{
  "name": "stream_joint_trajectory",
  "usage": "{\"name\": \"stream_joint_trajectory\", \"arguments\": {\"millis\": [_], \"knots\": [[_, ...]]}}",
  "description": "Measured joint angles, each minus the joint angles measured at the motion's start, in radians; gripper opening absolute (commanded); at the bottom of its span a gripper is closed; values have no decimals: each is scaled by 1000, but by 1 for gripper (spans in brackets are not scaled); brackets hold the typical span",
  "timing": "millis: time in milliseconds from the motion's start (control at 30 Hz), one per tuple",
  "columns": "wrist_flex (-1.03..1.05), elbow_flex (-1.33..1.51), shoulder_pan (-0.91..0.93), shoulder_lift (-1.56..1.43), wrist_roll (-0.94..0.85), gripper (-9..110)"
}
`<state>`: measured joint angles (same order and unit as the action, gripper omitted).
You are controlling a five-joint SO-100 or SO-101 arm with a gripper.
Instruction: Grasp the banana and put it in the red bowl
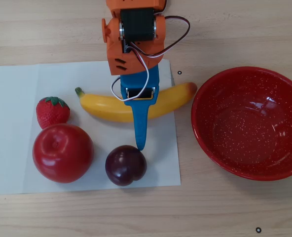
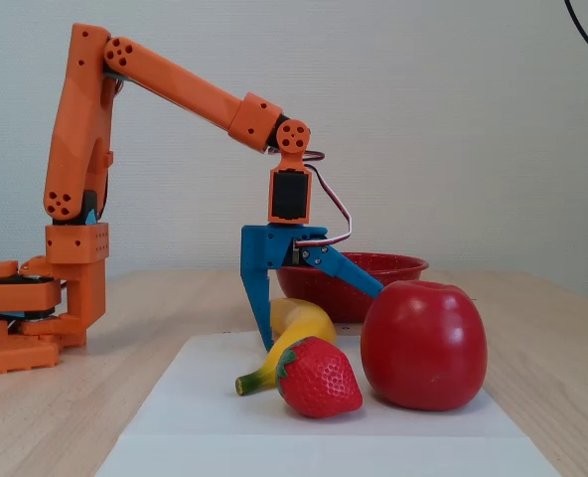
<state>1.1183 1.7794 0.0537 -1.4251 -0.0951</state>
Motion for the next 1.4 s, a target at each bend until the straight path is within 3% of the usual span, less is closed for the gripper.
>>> {"name": "stream_joint_trajectory", "arguments": {"millis": [433,600,800,1400], "knots": [[-51,-2,-3,0,21,0],[-49,-2,0,-2,15,0],[97,-51,-2,-2,20,0],[615,-653,-2,-2,18,0]]}}
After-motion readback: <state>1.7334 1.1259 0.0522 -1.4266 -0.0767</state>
